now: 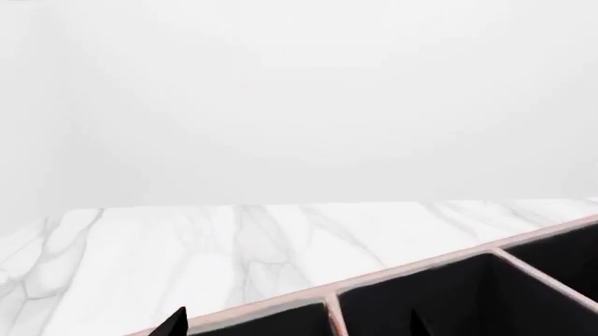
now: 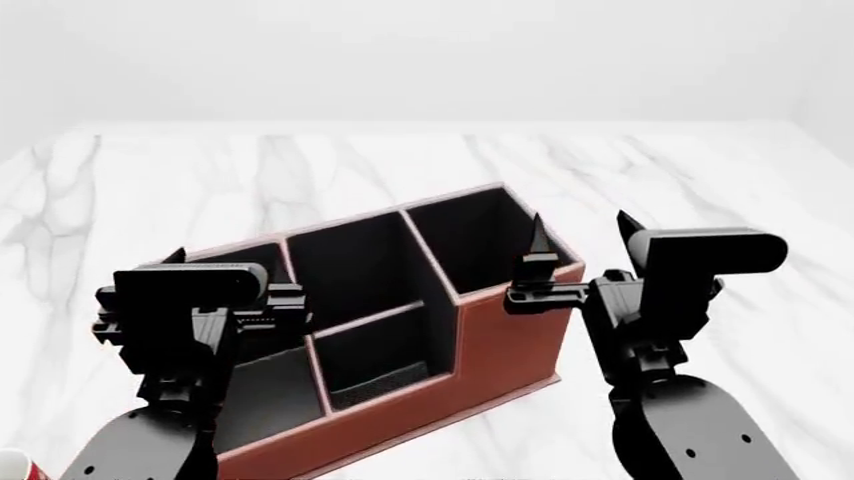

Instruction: Pick up the book and place it in the left compartment of the caddy.

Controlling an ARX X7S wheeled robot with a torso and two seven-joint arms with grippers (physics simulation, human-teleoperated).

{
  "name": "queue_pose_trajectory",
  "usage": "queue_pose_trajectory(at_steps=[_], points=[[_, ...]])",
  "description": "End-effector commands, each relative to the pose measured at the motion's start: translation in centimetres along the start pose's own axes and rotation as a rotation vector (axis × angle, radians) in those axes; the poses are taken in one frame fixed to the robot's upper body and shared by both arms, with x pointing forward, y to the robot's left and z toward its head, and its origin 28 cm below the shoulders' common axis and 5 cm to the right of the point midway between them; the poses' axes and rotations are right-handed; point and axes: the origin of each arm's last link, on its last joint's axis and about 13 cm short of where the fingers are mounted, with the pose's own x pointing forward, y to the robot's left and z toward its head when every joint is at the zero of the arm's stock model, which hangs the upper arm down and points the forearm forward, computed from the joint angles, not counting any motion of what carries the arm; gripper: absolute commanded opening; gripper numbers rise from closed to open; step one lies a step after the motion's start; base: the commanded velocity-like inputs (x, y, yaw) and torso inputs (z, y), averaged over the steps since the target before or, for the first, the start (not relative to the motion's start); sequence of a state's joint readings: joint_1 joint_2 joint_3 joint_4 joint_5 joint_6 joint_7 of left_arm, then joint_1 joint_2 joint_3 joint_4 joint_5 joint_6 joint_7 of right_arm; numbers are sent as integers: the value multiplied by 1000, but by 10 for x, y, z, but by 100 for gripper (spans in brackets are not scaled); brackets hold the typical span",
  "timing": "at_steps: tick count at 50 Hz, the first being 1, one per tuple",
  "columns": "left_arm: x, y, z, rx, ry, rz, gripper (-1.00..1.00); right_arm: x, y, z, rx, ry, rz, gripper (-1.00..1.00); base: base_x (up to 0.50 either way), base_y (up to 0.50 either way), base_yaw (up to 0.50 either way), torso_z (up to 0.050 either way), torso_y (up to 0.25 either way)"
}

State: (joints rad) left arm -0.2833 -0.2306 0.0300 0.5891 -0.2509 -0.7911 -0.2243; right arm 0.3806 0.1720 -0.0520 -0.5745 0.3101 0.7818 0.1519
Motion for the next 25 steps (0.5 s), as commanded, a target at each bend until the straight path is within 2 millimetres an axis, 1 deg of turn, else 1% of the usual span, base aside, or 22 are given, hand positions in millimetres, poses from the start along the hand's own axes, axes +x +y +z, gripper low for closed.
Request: queue_pose_trajectory(at_steps=[1, 14, 17, 19, 21, 23, 25], points=[[-1, 0, 1, 3, -2, 1, 100, 1, 0, 1, -8, -13, 1, 100, 0, 0, 0, 0, 0], [-2, 1, 0, 4, -4, 1, 100, 2, -1, 2, -1, -10, -6, 100, 0, 0, 0, 0, 0], [-2, 1, 0, 4, -4, 0, 100, 12, -7, 3, -29, -6, -128, 100, 0, 0, 0, 0, 0], [-1, 1, -1, 3, -3, -2, 100, 28, -22, 3, -36, -6, -247, 100, 0, 0, 0, 0, 0], [-2, 0, -1, 3, -2, -3, 100, 33, -28, 3, -40, -7, -263, 100, 0, 0, 0, 0, 0], [-1, 1, -1, 3, -2, -1, 100, 41, -38, 2, -68, -19, -327, 100, 0, 0, 0, 0, 0], [-1, 1, -1, 3, -2, -1, 100, 45, -43, 1, -58, -12, -352, 100, 0, 0, 0, 0, 0]])
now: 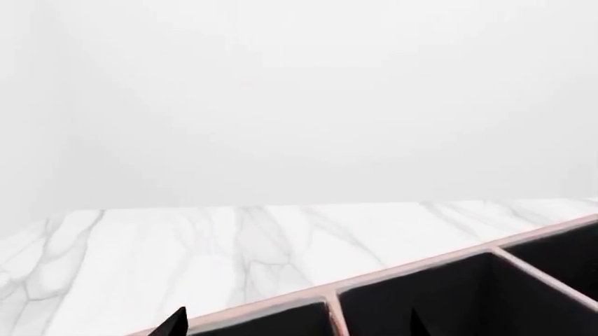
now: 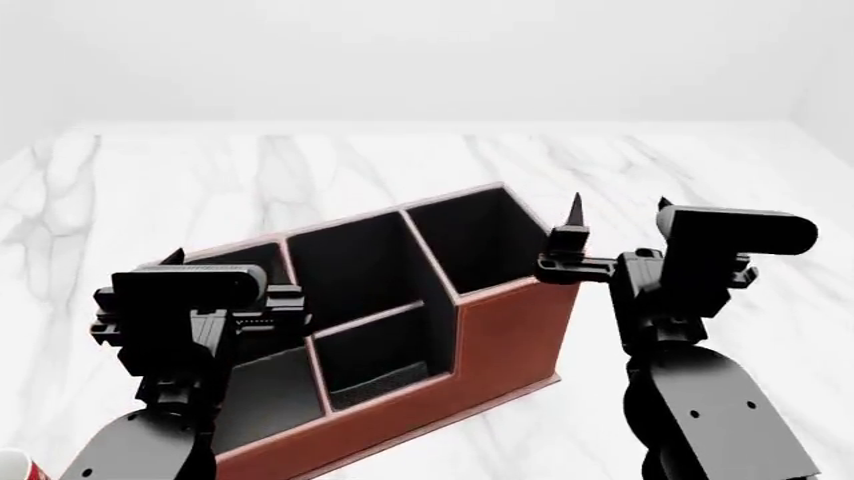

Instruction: Pick up the book and place it in the left compartment of the caddy.

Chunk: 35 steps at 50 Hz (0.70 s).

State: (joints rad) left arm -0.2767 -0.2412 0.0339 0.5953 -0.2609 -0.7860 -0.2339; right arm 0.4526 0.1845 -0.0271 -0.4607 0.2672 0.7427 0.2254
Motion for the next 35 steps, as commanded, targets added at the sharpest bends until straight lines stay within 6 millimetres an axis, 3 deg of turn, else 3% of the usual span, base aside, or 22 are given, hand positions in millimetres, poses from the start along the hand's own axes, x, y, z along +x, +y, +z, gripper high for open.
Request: queue_pose_trajectory(at_steps=[1, 24, 29, 35], points=[[0, 0, -1, -1, 2, 0, 100, 31, -27, -1, -33, 0, -209, 100, 0, 0, 0, 0, 0], [0, -1, 3, -9, 6, -25, 100, 39, -38, -2, -55, 6, -259, 100, 0, 0, 0, 0, 0], [-1, -2, 19, 4, 85, -237, 100, 40, -38, -1, -58, 8, -259, 100, 0, 0, 0, 0, 0], [-1, 8, 70, -10, 120, -544, 100, 41, -38, -3, -62, 14, -255, 100, 0, 0, 0, 0, 0]])
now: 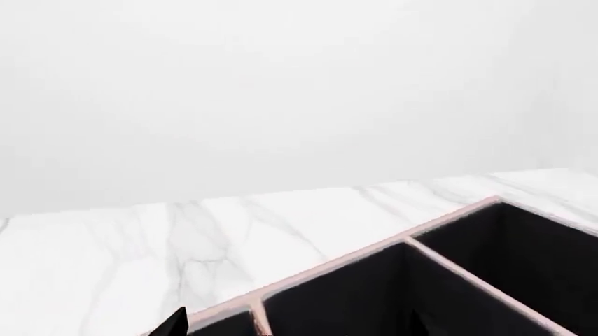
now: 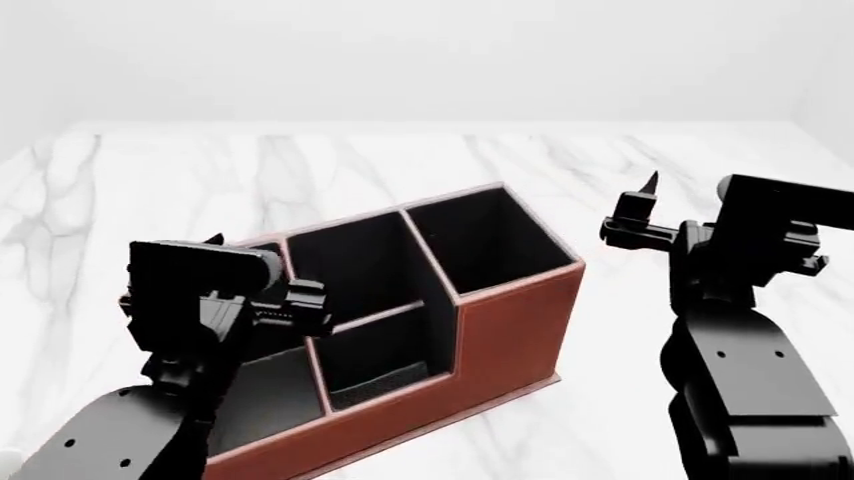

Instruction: Pick up the book and place it in the left compartment of the caddy.

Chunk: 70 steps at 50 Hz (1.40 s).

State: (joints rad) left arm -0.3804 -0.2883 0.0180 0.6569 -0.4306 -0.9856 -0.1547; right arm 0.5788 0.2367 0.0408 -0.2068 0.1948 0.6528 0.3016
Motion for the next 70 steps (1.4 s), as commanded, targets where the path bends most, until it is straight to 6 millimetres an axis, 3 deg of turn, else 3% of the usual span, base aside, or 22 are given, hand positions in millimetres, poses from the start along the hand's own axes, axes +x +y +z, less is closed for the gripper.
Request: queue_pose_trajectory(at_steps=[1, 7, 17, 27, 42, 61, 70], points=[[-9, 4, 57, 29, 71, -415, 100, 3, 1, -2, -8, 8, -3, 100, 0, 0, 0, 0, 0], [-11, 1, 85, 60, 228, -646, 100, 6, 3, -1, -6, 14, 7, 100, 0, 0, 0, 0, 0], [-6, -11, 97, 81, 455, -936, 100, 6, 4, 0, -12, 13, 9, 100, 0, 0, 0, 0, 0], [-5, -22, 105, 104, 551, -1131, 100, 7, 4, 1, -11, 14, 11, 100, 0, 0, 0, 0, 0], [2, -30, 96, 148, 652, -1152, 100, 7, 7, -2, -14, 17, 21, 100, 0, 0, 0, 0, 0], [33, -42, 80, 215, 766, -1105, 100, 7, 10, -3, -17, 18, 32, 100, 0, 0, 0, 0, 0], [37, -61, 68, 293, 834, -1160, 100, 7, 12, -2, -21, 20, 38, 100, 0, 0, 0, 0, 0]])
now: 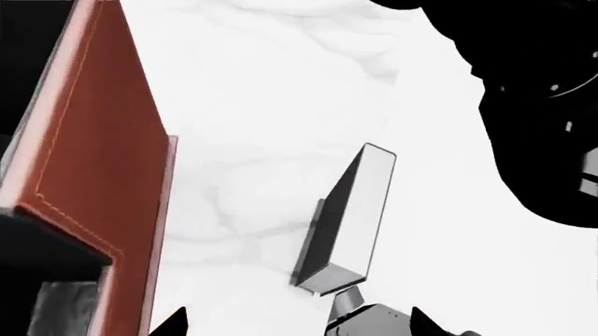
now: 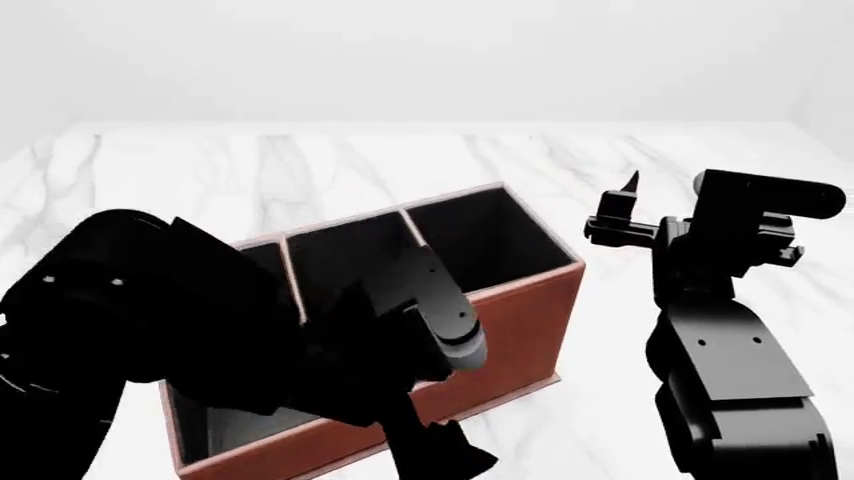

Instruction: Pick up the book and place it in the left compartment of the caddy.

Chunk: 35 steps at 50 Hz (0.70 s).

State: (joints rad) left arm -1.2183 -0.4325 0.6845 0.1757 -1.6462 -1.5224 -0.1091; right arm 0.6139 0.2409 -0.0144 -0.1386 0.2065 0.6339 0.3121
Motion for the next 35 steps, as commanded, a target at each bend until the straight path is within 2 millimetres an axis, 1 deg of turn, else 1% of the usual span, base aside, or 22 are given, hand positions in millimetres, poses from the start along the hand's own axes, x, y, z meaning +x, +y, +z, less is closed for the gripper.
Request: queue_pose_trajectory(at_steps=[1, 5, 14, 24, 35], points=[[24, 1, 3, 40, 103, -44, 100, 0, 2, 1, -4, 1, 10, 100, 0, 0, 0, 0, 0], [29, -2, 3, 45, 123, -81, 100, 0, 3, 0, -4, 1, 12, 100, 0, 0, 0, 0, 0], [42, -15, 2, 96, 147, -151, 100, 0, 4, 2, -5, 1, 16, 100, 0, 0, 0, 0, 0], [49, -13, 4, 107, 151, -169, 100, 0, 4, -1, -5, 4, 16, 100, 0, 0, 0, 0, 0], [58, -7, 2, 110, 180, -166, 100, 1, 5, -3, -3, 9, 20, 100, 0, 0, 0, 0, 0]])
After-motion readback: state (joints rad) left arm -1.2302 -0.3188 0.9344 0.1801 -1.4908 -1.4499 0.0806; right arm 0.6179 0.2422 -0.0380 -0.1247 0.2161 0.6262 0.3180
